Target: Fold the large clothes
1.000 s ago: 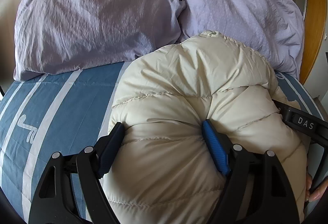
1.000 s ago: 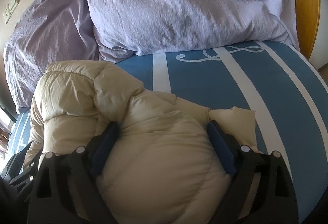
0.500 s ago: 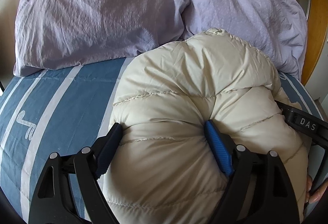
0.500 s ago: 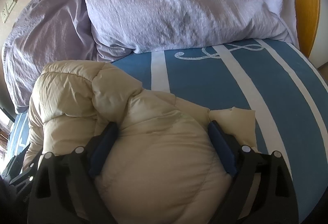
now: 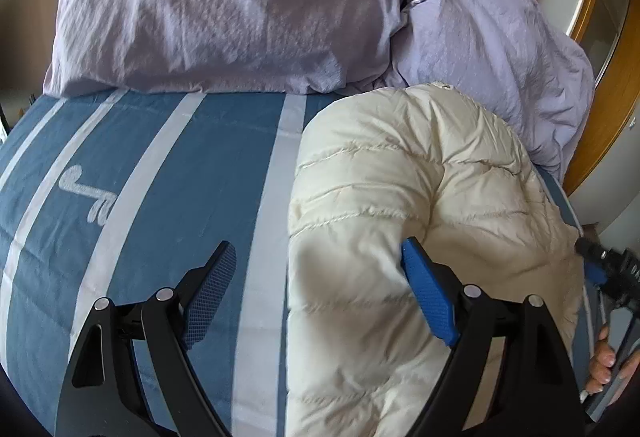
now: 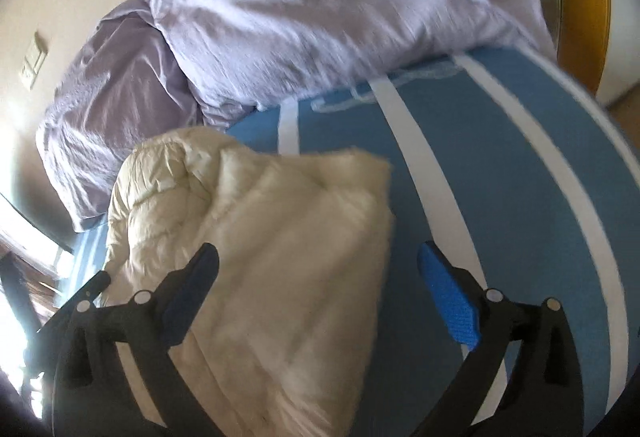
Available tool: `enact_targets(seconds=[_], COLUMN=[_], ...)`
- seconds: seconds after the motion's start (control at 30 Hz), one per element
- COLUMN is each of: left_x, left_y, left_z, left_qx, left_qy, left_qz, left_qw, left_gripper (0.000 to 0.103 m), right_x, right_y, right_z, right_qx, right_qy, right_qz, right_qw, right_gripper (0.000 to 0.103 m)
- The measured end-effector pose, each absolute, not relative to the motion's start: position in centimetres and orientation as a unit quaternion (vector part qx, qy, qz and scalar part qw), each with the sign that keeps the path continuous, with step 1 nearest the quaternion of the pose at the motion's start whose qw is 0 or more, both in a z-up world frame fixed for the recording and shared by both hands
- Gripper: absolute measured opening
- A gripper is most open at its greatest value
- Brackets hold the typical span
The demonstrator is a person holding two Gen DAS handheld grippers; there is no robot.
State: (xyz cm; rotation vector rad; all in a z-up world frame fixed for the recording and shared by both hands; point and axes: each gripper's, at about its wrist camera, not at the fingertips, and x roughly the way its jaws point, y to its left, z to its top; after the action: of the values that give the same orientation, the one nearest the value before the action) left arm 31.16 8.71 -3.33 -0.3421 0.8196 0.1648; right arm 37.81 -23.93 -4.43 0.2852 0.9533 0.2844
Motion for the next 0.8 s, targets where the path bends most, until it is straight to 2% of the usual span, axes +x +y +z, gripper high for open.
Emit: enact_targets(seconds=[0.33,0.67,0.8], left_x=[30.3,31.7,32.3], left_y=[10.0,10.4,10.8], left_z=[-4.1,-4.9,-6.0], left_qx=[-0.210,-0.244,-0.287], left_qy=[0.415,0.428,0.435], left_qz=[0.048,0.010,-0.013], left_qw=[0.884,0.871,0.854], left_gripper=[0.085,0.085,0.085], right_x=[37.9,38.7,39.2], right_y=[-23.5,-22.3,-21.1], right_z=[-8.1,-9.2,-9.2], right_qx=[0.198,0.214,0.215], right_qy=[0.515,0.515,0.514], right_qz=[0.218,0.260,0.281], right_qw=[0.805,0.788,0.782], right_gripper=[0.099,0.100,0.092])
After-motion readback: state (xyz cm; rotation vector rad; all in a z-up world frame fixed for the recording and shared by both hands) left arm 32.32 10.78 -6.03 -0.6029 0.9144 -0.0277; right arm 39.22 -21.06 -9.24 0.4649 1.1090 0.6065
